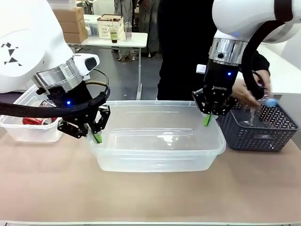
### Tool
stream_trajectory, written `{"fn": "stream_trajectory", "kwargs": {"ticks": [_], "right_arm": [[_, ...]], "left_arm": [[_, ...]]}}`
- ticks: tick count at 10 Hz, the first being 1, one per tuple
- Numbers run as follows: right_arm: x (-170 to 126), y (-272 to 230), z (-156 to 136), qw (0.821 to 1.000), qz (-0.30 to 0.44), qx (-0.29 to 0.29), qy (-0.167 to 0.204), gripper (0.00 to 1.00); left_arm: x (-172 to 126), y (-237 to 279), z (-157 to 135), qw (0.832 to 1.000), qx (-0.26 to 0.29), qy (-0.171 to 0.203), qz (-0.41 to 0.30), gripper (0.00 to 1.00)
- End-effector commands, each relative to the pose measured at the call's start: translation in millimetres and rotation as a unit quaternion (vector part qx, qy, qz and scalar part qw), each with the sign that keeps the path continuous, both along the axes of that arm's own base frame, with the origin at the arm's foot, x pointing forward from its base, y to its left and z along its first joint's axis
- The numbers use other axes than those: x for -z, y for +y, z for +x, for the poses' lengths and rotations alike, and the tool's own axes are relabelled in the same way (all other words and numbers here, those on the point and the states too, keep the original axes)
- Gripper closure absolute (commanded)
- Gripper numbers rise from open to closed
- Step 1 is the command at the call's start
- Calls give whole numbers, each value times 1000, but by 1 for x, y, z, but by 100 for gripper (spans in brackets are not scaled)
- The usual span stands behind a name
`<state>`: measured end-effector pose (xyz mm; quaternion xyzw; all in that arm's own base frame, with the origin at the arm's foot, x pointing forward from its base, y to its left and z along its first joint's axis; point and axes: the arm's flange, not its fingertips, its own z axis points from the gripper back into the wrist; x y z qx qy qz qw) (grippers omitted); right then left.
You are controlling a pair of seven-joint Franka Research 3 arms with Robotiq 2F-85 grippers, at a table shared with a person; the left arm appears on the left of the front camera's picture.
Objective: Sort the waste into each basket.
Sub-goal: Offer the picked Organizing box to the human.
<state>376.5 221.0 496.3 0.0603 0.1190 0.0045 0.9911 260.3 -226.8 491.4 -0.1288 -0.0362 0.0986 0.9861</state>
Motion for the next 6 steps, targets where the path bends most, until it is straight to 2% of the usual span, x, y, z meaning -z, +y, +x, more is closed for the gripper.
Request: {"fn": "stream_trajectory", "kwargs": {"ticks": [1, 6], "right_arm": [[0, -3, 0, 1000, -3, 3, 2, 100], [0, -3, 0, 1000, -3, 3, 2, 100]], "left_arm": [[-3, 7, 2, 1000, -10, -6, -5, 100], [-3, 7, 2, 1000, -10, -6, -5, 100]]}}
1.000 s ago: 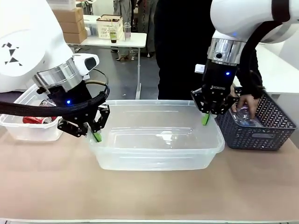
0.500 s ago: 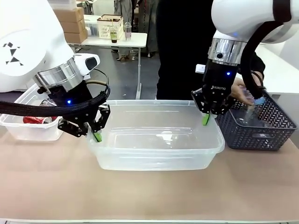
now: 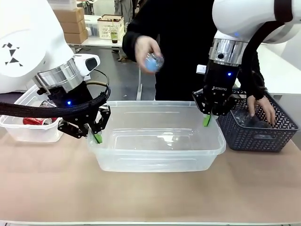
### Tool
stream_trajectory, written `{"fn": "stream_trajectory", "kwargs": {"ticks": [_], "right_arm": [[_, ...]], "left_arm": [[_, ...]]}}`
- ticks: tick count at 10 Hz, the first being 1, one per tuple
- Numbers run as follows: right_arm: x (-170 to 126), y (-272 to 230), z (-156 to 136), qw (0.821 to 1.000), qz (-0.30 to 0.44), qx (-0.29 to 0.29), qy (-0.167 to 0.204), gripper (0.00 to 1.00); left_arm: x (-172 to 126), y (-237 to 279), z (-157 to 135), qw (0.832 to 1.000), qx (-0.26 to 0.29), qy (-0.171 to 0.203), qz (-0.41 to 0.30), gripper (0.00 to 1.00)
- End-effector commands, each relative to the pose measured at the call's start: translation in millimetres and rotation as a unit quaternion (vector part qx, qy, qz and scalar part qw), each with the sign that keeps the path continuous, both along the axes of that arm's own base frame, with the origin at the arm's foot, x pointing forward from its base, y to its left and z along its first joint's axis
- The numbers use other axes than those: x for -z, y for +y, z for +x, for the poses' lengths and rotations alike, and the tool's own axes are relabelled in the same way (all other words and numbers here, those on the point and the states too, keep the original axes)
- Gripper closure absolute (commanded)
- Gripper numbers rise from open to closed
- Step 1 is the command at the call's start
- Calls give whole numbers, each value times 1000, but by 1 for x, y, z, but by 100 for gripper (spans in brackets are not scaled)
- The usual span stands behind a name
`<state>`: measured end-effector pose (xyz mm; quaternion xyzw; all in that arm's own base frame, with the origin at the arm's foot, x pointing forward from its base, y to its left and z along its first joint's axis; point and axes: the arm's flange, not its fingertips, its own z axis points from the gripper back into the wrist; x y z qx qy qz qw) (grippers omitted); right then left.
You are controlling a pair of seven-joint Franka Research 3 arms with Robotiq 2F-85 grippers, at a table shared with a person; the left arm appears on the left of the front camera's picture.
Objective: Sort the waste into each basket.
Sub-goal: Offer the picked Organizing box to the human.
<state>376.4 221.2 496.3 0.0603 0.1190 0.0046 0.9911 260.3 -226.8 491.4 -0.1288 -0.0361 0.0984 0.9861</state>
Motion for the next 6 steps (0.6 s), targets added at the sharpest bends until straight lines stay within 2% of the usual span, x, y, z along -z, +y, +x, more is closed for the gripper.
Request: {"fn": "stream_trajectory", "kwargs": {"ticks": [1, 6], "right_arm": [[0, -3, 0, 1000, -3, 3, 2, 100], [0, -3, 0, 1000, -3, 3, 2, 100]], "left_arm": [[-3, 7, 2, 1000, -10, -6, -5, 100], [-3, 7, 2, 1000, -10, -6, -5, 100]]}}
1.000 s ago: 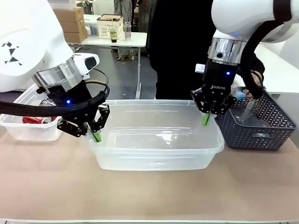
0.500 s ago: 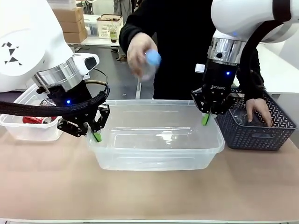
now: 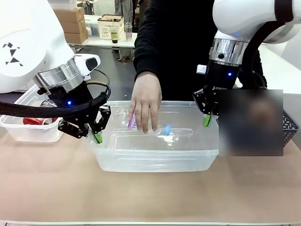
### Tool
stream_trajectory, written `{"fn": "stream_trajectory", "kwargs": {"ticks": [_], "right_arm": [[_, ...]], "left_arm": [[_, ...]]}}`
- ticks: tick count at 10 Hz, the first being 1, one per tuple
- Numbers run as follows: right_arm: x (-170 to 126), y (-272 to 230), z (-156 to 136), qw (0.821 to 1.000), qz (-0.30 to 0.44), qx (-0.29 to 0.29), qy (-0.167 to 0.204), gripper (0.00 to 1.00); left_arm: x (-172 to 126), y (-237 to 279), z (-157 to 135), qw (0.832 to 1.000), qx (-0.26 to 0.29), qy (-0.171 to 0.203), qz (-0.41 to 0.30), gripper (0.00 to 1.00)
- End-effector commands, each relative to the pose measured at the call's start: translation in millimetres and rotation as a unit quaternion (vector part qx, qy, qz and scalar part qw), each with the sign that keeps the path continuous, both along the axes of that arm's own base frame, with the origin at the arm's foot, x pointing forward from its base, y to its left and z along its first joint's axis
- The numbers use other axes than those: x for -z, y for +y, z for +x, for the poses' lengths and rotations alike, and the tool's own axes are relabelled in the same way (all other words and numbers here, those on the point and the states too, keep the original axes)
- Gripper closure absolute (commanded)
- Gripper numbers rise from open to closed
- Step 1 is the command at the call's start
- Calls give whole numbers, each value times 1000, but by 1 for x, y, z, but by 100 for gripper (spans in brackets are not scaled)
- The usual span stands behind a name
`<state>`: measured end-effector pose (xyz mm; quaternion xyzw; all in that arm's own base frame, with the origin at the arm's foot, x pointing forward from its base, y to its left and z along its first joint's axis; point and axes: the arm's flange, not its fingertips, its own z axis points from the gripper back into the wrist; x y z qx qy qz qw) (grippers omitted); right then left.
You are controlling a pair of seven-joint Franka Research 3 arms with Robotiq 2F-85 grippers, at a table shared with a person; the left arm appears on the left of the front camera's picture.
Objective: Sort the waste into each basket.
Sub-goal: Offer the picked Organizing box to the human.
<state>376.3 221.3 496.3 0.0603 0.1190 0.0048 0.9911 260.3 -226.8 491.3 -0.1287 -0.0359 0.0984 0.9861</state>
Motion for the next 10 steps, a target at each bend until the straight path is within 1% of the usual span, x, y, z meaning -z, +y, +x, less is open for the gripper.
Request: {"fn": "stream_trajectory", "kwargs": {"ticks": [1, 10], "right_arm": [[0, -3, 0, 1000, -3, 4, 2, 100], [0, -3, 0, 1000, -3, 4, 2, 100]], "left_arm": [[-3, 7, 2, 1000, -10, -7, -5, 100], [-3, 7, 2, 1000, -10, -7, -5, 100]]}}
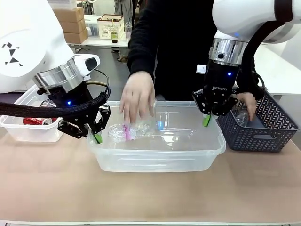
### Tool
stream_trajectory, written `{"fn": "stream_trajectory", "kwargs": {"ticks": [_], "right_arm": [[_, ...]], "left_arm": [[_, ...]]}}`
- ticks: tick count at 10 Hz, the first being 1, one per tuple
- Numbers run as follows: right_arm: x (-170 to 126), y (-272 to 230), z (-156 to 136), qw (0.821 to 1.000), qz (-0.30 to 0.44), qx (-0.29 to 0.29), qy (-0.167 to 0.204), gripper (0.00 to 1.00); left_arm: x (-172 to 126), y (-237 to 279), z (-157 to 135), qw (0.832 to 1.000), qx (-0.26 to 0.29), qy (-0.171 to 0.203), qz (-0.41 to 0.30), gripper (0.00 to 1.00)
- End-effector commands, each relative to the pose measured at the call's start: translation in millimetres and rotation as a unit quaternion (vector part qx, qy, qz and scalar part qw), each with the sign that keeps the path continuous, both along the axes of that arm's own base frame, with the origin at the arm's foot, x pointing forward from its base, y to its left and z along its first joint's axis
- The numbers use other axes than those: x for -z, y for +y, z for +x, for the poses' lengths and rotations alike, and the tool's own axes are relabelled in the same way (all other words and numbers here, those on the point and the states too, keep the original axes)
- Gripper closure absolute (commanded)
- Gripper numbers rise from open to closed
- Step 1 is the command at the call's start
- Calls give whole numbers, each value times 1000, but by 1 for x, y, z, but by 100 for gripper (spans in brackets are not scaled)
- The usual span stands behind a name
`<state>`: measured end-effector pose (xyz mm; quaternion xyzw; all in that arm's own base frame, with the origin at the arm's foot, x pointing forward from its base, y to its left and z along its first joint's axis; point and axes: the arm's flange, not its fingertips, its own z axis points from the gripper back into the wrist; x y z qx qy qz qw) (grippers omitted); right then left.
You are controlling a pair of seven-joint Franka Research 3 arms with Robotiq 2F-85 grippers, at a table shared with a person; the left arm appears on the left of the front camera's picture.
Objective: Sort the waste into each basket.
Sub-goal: Offer the picked Organizing box to the human.
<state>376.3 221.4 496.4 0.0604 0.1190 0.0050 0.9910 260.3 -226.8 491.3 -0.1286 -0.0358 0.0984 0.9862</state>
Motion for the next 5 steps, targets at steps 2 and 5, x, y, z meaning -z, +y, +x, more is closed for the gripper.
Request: {"fn": "stream_trajectory", "kwargs": {"ticks": [2, 5], "right_arm": [[0, -3, 0, 1000, -3, 4, 2, 100], [0, -3, 0, 1000, -3, 4, 2, 100]], "left_arm": [[-3, 7, 2, 1000, -10, -7, -5, 100], [-3, 7, 2, 1000, -10, -7, -5, 100]]}}
